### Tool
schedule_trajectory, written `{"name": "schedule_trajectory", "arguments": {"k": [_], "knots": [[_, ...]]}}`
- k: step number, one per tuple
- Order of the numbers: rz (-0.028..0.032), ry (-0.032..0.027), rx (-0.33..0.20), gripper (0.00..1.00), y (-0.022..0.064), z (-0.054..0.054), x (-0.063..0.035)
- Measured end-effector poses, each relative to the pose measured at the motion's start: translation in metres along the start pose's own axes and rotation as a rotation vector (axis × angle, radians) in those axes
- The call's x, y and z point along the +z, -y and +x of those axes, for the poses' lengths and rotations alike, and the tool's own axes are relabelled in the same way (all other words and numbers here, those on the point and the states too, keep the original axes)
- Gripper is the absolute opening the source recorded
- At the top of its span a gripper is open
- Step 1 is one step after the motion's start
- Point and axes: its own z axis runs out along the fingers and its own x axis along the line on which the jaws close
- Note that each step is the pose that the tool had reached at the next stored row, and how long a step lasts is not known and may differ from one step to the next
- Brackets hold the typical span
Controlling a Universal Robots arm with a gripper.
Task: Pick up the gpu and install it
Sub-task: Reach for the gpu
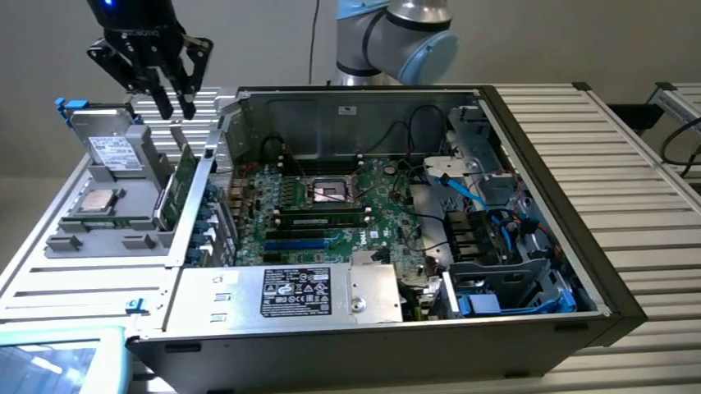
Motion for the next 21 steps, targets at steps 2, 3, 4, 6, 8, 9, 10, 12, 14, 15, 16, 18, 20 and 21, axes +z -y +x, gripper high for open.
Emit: {"name": "schedule_trajectory", "arguments": {"k": [2, 3, 4, 6, 8, 9, 10, 12, 14, 15, 16, 18, 20, 21], "knots": [[-0.0007, -0.0001, 0.000, 0.37, 0.0006, 0.009, 0.0000], [-0.0011, -0.0001, 0.000, 0.37, 0.0010, 0.014, 0.0001], [-0.0015, -0.0001, 0.000, 0.37, 0.0013, 0.018, 0.0001], [-0.0022, -0.0002, 0.000, 0.37, 0.0019, 0.027, 0.0002], [-0.0028, -0.0003, 0.000, 0.37, 0.0025, 0.035, 0.0002], [-0.0028, -0.0002, 0.000, 0.37, 0.0025, 0.035, 0.0002], [-0.0028, -0.0002, 0.000, 0.37, 0.0025, 0.035, 0.0002], [-0.0029, -0.0002, 0.000, 0.37, 0.0025, 0.035, 0.0002], [-0.0029, -0.0002, 0.000, 0.37, 0.0025, 0.035, 0.0002], [-0.0029, -0.0002, 0.000, 0.37, 0.0025, 0.035, 0.0002], [-0.0029, -0.0003, 0.000, 0.37, 0.0025, 0.035, 0.0002], [-0.0029, -0.0002, 0.000, 0.37, 0.0025, 0.035, 0.0002], [-0.0029, -0.0002, 0.000, 0.37, 0.0025, 0.035, 0.0002], [-0.0029, -0.0002, 0.000, 0.37, 0.0025, 0.035, 0.0002]]}}
